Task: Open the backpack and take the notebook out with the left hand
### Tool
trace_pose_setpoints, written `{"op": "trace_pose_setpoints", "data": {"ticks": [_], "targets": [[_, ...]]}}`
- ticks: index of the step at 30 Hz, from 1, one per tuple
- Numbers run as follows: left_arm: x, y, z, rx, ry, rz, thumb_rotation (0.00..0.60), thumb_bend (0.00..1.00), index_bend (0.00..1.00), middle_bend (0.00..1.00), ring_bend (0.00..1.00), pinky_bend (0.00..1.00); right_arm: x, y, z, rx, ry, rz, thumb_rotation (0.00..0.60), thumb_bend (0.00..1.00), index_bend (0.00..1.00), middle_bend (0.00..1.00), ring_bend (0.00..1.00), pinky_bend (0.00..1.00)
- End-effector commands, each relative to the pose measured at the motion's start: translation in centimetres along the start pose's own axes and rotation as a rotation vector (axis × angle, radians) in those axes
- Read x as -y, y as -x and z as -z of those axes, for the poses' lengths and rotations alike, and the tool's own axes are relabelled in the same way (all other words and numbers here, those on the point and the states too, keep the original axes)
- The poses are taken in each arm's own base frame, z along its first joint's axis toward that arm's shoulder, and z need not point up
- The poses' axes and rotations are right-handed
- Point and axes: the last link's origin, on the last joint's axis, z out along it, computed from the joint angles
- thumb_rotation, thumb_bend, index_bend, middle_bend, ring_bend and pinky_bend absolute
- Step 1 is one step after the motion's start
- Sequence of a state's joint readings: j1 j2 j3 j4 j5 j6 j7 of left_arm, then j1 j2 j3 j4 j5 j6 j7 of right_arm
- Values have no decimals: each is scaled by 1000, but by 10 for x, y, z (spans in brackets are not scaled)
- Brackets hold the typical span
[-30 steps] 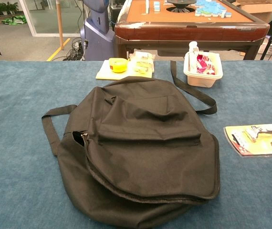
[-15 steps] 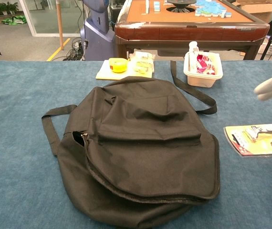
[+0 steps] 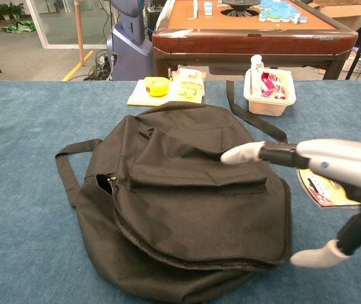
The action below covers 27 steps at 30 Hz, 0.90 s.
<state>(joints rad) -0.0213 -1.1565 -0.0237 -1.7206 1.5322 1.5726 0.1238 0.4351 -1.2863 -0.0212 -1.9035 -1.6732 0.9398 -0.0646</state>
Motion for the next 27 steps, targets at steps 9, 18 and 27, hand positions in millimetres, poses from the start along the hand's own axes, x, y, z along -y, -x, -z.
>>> {"op": "trace_pose_setpoints", "data": {"ticks": [9, 18, 27], "targets": [[1, 0, 1, 0, 0, 3, 600, 225, 290, 188, 139, 173, 25, 19, -46, 47, -56, 1, 600, 0, 1, 0, 0, 45], [3, 0, 2, 3, -7, 4, 600, 224, 290, 188, 139, 173, 39, 34, -80, 60, -73, 6, 600, 0, 1, 0, 0, 40], [4, -1, 1, 2, -4, 3, 600, 224, 290, 188, 139, 173, 35, 41, -108, 38, -29, 23, 600, 71, 1, 0, 0, 40]]}}
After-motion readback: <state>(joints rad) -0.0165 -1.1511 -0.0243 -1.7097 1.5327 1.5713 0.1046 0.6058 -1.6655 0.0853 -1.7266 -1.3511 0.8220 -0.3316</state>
